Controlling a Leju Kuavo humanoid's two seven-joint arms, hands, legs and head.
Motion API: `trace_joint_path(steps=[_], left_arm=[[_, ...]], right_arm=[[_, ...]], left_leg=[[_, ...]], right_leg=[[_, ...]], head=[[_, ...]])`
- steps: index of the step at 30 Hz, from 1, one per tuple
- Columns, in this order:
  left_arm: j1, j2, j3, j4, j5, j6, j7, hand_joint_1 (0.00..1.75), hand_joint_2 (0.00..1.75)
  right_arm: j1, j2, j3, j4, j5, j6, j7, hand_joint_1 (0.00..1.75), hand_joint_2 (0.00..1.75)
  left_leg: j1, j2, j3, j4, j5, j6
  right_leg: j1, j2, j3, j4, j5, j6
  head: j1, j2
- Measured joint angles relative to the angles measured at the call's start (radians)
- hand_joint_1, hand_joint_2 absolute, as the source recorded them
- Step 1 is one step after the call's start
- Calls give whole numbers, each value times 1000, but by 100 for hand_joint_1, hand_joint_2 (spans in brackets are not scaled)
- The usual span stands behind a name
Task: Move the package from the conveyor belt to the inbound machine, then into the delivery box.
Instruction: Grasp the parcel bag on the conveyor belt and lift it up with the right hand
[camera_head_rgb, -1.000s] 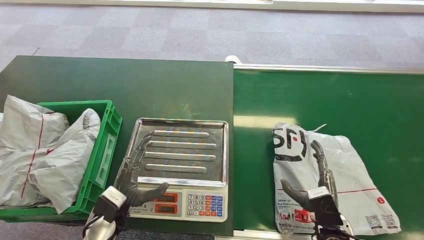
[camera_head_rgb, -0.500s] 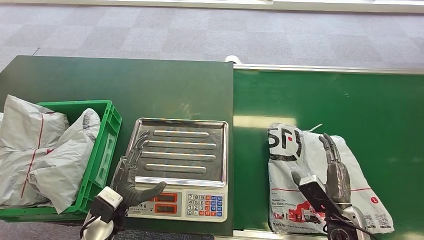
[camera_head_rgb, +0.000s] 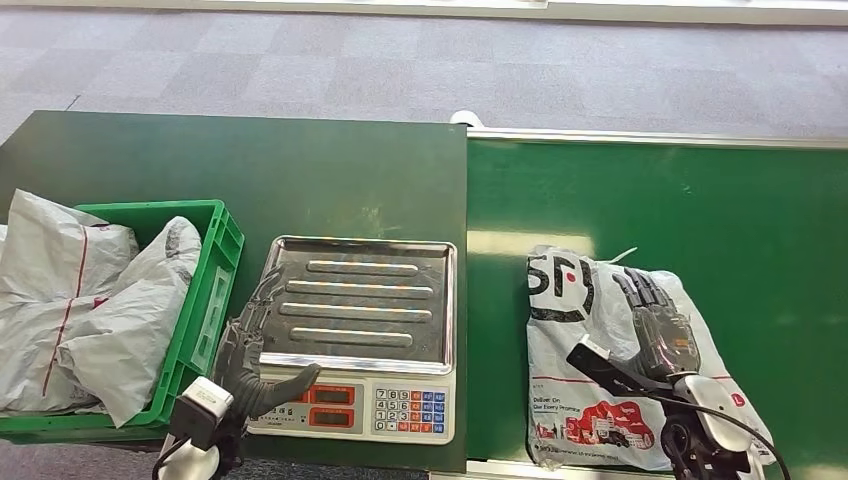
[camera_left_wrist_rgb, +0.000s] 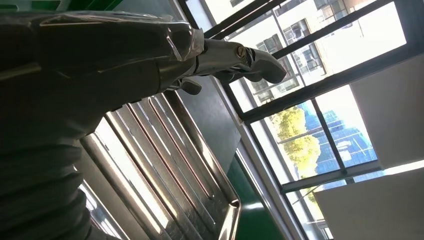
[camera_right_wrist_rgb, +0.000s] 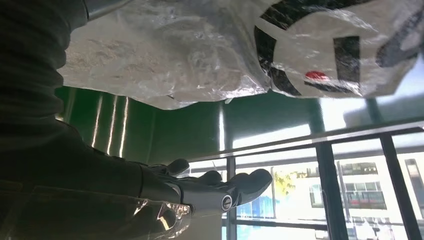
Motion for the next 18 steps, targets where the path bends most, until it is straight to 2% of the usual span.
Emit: trace_joint_path(steps=[7,12,18], left_arm=[[-7,3,-15,11,20,26,0,0,175],[-28,3,-16,29,13,23,0,0,175],[-45,0,-15,48,4,25,0,0,175]], right_arm=[[-75,-111,98,181,0,50,-6,0,175],[-173,-179,193,324,-10,153,-5,0,175],[-287,-217,291,468,-29,177,-19,0,175]], left_leg=[[0,0,0,0,0,0],[0,0,0,0,0,0],[0,0,0,0,0,0]], right_leg=[[0,0,0,0,0,0],[0,0,0,0,0,0],[0,0,1,0,1,0]], head=[[0,0],[0,0],[0,0]])
